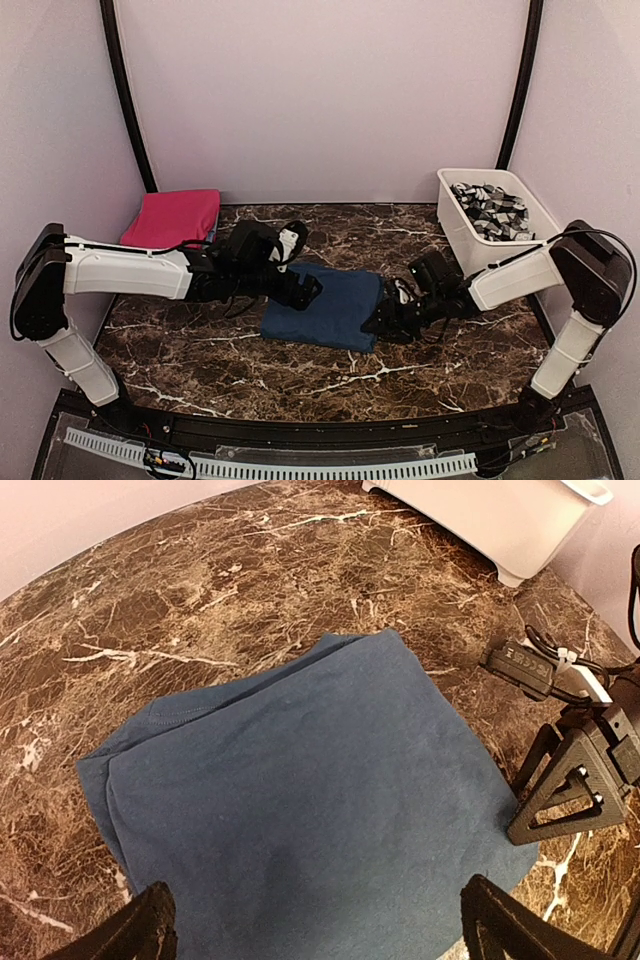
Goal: Fold and stack the mixed laundry pile
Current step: Move the square-folded T-shirt to the center of the board.
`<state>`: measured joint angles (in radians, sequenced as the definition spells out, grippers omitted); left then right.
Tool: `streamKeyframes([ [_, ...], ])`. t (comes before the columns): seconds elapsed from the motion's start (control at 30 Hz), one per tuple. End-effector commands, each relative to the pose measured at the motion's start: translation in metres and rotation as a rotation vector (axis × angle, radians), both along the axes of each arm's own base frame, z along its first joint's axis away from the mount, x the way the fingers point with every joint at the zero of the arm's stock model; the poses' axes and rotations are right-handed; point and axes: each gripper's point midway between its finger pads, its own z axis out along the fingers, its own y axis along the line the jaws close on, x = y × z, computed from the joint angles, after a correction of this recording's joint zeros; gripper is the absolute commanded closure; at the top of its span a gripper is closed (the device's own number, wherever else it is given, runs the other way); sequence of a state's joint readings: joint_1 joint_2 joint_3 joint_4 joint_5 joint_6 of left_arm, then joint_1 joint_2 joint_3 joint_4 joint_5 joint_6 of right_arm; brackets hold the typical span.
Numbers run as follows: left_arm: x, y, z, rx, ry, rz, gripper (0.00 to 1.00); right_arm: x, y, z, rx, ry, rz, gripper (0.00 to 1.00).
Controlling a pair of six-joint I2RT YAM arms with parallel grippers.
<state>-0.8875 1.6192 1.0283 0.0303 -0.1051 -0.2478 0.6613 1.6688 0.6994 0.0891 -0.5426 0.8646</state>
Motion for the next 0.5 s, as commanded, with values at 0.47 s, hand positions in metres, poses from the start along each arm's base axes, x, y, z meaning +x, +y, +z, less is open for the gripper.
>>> streamKeyframes([
  [0.47,-0.063,-0.029,-0.013,0.098,-0.294,-0.246,0.01,-0.009,0.022,0.023,0.063,0.002,-0.018,0.81],
])
